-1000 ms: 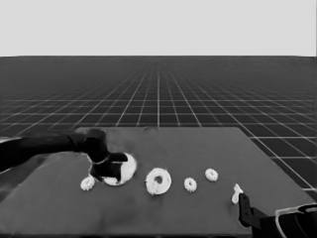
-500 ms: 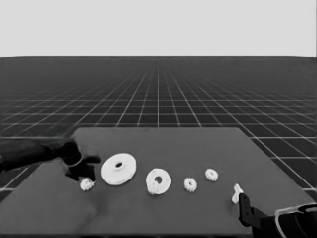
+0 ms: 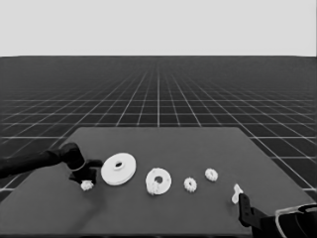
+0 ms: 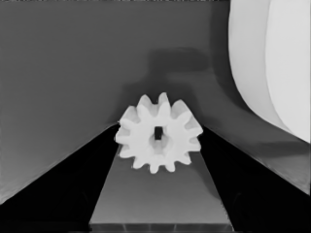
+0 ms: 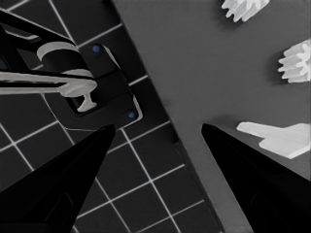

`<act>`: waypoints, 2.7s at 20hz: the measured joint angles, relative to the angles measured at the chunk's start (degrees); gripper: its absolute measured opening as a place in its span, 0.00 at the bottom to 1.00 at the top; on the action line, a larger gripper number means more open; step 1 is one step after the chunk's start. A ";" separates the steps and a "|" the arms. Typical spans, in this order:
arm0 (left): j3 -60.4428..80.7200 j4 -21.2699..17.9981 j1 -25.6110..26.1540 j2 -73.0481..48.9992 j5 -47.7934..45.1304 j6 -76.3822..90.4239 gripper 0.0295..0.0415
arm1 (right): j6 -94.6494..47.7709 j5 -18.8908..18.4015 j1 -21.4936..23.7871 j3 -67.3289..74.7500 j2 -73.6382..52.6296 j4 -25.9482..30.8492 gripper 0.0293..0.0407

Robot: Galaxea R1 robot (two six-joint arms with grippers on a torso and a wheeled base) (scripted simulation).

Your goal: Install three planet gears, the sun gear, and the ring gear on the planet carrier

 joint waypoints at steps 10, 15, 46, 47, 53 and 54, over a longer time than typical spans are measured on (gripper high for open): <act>6.40 -4.81 -7.33 -3.35 5.89 -1.67 0.14 | 0.00 0.00 0.00 0.00 0.00 0.00 0.81; 7.77 -7.90 -11.67 -4.15 8.75 -1.89 0.14 | 0.00 0.00 0.00 0.00 0.00 0.00 0.81; -30.43 -0.32 -5.05 50.45 8.64 -19.04 0.75 | 0.00 0.00 0.00 0.00 0.00 0.00 0.81; -30.43 -0.32 -5.05 50.45 8.64 -19.04 0.75 | 0.00 0.00 0.00 0.00 0.00 0.00 0.81; -23.59 -6.87 -12.70 48.21 12.64 -22.80 0.75 | 0.00 0.00 0.00 0.00 0.00 0.00 0.81; -23.52 -7.11 -12.94 48.20 12.73 -22.83 0.75 | 0.00 0.00 0.00 0.00 0.00 0.00 0.81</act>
